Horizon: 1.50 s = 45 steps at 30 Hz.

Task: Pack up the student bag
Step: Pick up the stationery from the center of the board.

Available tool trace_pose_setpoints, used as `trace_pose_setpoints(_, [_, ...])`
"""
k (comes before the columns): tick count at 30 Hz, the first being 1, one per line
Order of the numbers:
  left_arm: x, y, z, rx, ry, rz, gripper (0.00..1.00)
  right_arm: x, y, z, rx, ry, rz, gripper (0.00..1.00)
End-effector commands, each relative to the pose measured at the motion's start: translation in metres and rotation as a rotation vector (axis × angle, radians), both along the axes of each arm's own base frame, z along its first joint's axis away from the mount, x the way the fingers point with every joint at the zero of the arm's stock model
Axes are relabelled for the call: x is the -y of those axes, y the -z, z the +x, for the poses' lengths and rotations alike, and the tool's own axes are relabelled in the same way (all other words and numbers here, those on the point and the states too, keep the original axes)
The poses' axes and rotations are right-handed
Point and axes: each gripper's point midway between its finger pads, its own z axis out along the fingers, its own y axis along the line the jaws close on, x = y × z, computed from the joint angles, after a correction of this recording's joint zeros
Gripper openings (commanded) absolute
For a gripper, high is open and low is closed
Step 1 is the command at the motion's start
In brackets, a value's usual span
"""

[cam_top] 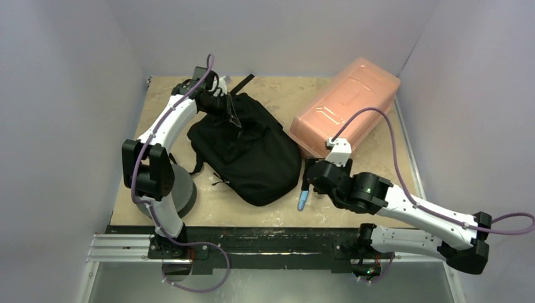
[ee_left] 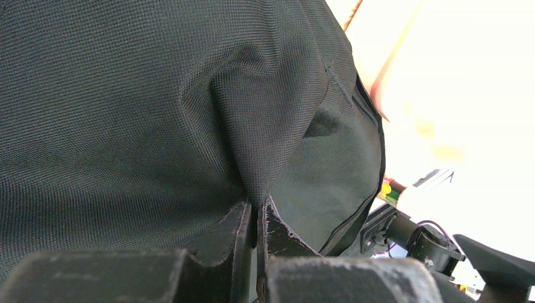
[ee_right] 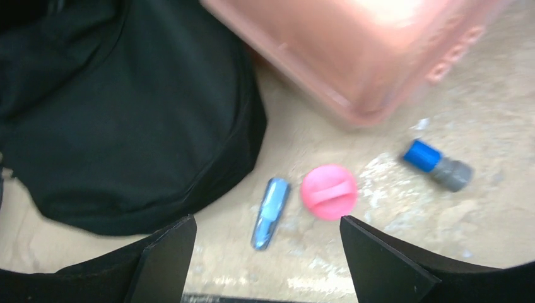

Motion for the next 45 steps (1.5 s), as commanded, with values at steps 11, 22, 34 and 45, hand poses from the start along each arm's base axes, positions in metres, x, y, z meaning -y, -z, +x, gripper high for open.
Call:
trace_pose_setpoints(11, [0.005,-0.02,-0.002,0.046,0.02,-0.046,0.0,0.039,0.022,0.032,-0.024,0.148,-0.028,0.9])
trace_pose_setpoints(22, [0.006,-0.021,-0.003,0.047,0.026,-0.054,0.0,0.042,0.056,0.035,-0.073,0.194,-0.086,0.73])
trace_pose_setpoints(34, [0.005,-0.02,-0.002,0.044,0.026,-0.05,0.0,0.042,0.07,0.037,-0.075,0.189,-0.125,0.39])
trace_pose_setpoints(45, [0.003,-0.019,-0.002,0.049,0.022,-0.035,0.0,0.048,-0.021,0.051,0.039,0.096,-0.229,0.0])
